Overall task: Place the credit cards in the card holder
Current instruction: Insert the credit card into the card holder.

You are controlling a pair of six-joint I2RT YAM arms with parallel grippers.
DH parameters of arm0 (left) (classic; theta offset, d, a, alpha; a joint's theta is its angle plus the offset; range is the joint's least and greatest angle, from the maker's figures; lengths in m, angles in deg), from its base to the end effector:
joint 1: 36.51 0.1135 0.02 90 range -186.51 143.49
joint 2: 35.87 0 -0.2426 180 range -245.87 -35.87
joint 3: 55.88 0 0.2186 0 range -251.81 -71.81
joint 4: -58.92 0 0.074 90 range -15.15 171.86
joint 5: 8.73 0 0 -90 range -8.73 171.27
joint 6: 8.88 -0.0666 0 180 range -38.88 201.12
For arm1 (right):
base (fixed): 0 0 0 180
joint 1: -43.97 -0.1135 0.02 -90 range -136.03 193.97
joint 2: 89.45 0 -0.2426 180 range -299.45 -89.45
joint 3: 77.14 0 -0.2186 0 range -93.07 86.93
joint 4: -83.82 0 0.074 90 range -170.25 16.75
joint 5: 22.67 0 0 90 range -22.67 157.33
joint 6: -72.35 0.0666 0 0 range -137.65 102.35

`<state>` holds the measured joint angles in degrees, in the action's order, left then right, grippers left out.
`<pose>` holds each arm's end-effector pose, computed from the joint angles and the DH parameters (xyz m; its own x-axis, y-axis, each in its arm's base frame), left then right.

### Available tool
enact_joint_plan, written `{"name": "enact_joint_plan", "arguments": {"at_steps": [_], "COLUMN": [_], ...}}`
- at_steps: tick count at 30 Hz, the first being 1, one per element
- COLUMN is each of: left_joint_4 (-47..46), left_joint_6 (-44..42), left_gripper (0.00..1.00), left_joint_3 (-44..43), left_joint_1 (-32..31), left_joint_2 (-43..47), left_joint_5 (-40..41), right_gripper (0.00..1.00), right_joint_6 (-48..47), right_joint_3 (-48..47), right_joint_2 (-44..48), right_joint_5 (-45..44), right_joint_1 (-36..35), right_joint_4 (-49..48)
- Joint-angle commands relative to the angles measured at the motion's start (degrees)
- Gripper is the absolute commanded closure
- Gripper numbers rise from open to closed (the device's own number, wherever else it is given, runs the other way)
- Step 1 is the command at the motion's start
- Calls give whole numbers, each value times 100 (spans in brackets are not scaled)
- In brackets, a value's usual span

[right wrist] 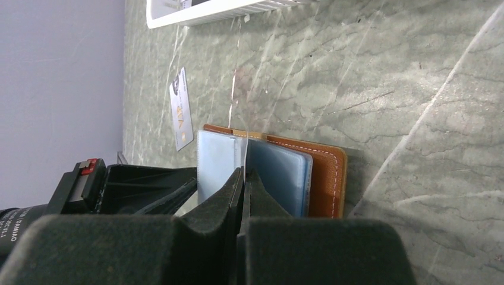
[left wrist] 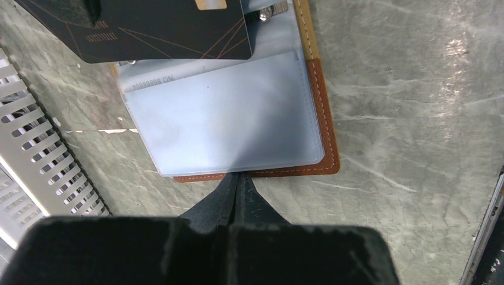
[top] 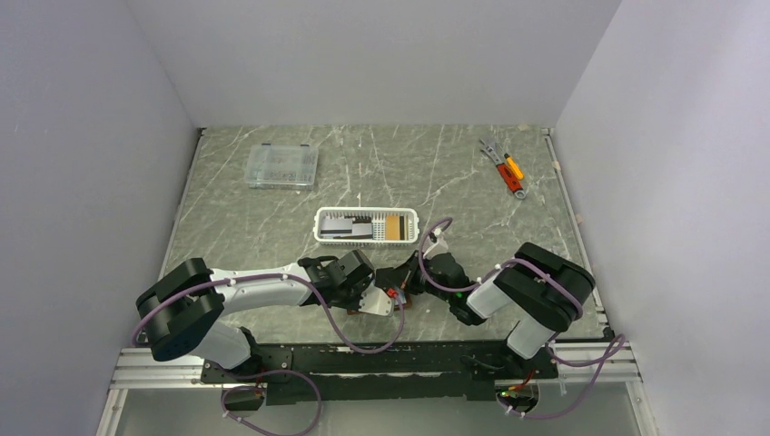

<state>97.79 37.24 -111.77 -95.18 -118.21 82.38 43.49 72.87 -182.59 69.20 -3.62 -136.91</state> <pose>0.1270 -0.2061 0.1288 0.2485 0.9246 -0.2888 0.9400 -0.1583 0.3021 0.1751 0.1949 0.1071 -0.7883 0.4349 -0.4353 -0.1407 0.5612 0.8156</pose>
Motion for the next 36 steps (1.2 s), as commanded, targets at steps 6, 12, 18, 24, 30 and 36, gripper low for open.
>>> {"name": "enact_joint_plan", "arguments": {"at_steps": [6, 12, 18, 24, 30, 36], "left_joint_4": [534, 503, 505, 497, 491, 472], "left_joint_6": [170, 163, 159, 169, 151, 143], "left_gripper": [100, 100, 100, 100, 100, 100], "left_joint_3": [199, 239, 279, 279, 320, 319], "left_joint_1": [-166, -179, -188, -198, -210, -229], "left_joint_2": [-343, -235, -228, -221, -179, -123], "left_joint_5": [-709, -717, -708, -708, -698, -681], "right_gripper": [100, 100, 100, 100, 100, 100], "right_joint_6": [214, 327, 375, 558, 765, 841], "right_joint_3": [-173, -155, -131, -98, 74, 111], "right_joint_2": [-390, -477, -317, -464, -468, -285], "right_joint_5": [179, 215, 94, 223, 99, -182], "right_joint_1": [-117, -206, -321, -331, -357, -457], "right_joint_4": [-588, -669, -436, -571, -521, -106]}}
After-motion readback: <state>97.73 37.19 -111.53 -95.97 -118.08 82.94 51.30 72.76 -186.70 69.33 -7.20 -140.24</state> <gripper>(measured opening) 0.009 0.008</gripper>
